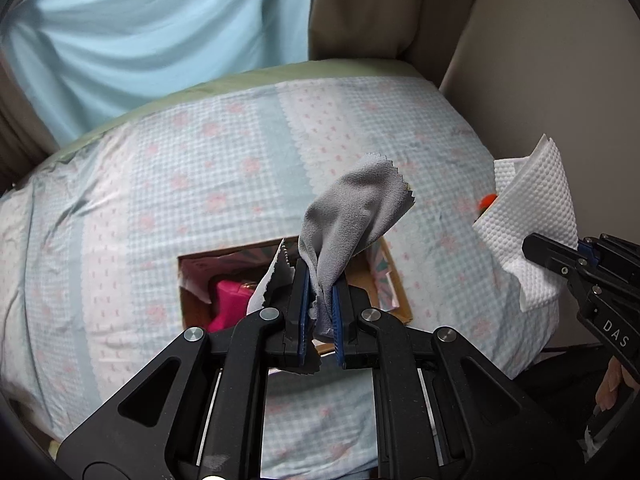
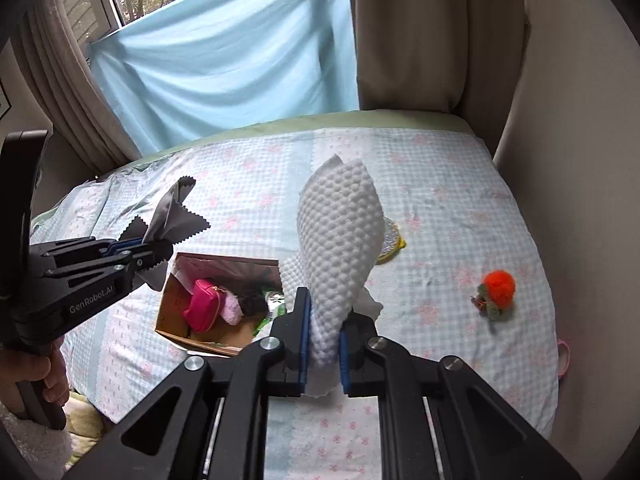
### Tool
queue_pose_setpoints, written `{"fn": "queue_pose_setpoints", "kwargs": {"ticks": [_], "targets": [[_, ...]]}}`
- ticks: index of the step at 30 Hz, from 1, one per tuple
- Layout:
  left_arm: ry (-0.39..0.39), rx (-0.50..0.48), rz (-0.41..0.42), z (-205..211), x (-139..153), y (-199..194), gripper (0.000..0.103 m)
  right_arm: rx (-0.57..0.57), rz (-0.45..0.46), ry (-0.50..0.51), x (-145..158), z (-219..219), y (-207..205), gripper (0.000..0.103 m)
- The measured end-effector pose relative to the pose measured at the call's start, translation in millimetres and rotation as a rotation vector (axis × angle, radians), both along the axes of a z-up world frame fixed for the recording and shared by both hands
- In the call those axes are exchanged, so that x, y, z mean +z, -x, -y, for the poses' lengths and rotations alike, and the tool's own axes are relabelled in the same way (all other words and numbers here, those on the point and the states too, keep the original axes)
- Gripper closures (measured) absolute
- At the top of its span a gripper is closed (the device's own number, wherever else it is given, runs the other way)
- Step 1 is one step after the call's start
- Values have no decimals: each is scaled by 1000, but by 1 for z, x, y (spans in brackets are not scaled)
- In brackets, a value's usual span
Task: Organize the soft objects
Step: 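Carry the grey cloth and white wipe over the box and release both inside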
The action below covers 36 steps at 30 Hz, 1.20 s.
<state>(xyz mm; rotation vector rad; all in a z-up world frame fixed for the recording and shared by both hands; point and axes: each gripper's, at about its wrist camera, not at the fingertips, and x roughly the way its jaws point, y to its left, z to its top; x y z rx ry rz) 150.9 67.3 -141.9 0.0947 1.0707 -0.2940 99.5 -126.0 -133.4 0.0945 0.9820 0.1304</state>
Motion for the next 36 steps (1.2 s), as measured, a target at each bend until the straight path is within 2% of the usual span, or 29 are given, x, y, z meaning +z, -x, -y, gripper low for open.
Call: {"fn": "queue_pose_setpoints", "kwargs": {"ticks": [8, 11, 15, 21, 30, 36], "targets": [[-36, 6, -70, -65, -47, -11, 95, 54, -73, -41, -32, -78, -30, 92], [-56, -6, -107, -77, -71, -16, 95, 60, -117, -49, -52, -99, -43, 92], [-33, -9, -171, -88, -101, -28, 95, 69, -204, -52, -84, -119, -63, 92], [-39, -27, -258, -81, -142, -52, 95, 32, -328, -43, -128, -123, -91, 92], [-73, -113, -401, -51, -204, -67, 95, -15, -487, -18, -177, -117, -120, 92], [-105, -135, -427, -47, -218, -69, 95, -46, -569, -47, -201, -105, -124, 92]]}}
